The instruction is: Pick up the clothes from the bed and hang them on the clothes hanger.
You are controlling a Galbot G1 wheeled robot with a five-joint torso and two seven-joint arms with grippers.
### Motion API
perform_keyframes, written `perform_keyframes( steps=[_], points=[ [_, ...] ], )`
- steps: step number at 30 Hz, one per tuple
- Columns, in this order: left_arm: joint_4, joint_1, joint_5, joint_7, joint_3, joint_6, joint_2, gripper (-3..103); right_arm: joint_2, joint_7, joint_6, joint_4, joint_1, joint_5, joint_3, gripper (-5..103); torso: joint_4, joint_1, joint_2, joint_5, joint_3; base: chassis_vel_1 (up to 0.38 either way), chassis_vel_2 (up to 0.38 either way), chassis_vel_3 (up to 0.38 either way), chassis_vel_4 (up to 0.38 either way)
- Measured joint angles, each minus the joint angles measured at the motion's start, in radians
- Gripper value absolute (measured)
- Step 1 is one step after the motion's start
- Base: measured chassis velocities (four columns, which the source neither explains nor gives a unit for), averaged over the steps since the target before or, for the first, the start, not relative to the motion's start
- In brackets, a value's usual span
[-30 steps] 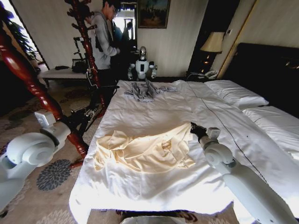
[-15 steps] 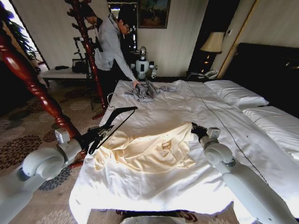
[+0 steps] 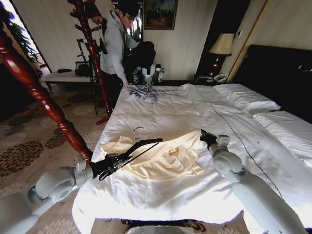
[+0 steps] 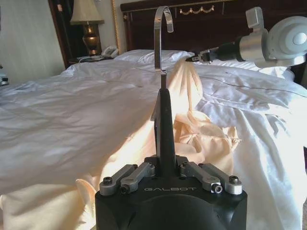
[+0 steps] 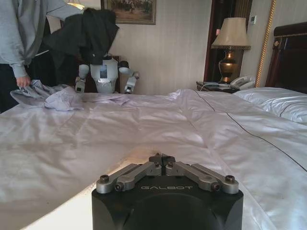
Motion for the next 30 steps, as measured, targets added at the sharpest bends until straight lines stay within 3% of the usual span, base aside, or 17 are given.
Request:
perform_keyframes(
  steps=[10, 18, 25, 30],
  points=[
    [0.008, -0.056, 0.051, 0.017, 0.121, -0.017, -0.020, 16, 0.021, -0.026, 0.009, 0.016, 0.049, -0.044, -0.058, 0, 0.0001, 0.000, 0.000, 0.0001, 0.000, 0.000, 0.000, 0.000, 0.000],
    [0.028, -0.126, 0.045, 0.014, 0.214, -0.023, -0.032, 16, 0.014, -0.040, 0.007, 0.059, 0.109, -0.001, -0.091, 0, 0.0006, 0.000, 0.000, 0.0002, 0.000, 0.000, 0.000, 0.000, 0.000],
    [0.082, -0.369, 0.017, -0.014, 0.445, -0.020, -0.074, 16, -0.028, -0.035, -0.007, 0.135, 0.098, 0.054, -0.062, 0, -0.0001, 0.000, 0.000, 0.0004, 0.000, 0.000, 0.000, 0.000, 0.000],
    [0.119, -0.476, 0.016, -0.030, 0.539, -0.016, -0.103, 16, -0.046, -0.027, -0.015, 0.167, 0.095, 0.079, -0.049, 0, 0.0002, 0.000, 0.000, 0.0004, 0.000, 0.000, 0.000, 0.000, 0.000]
  ],
)
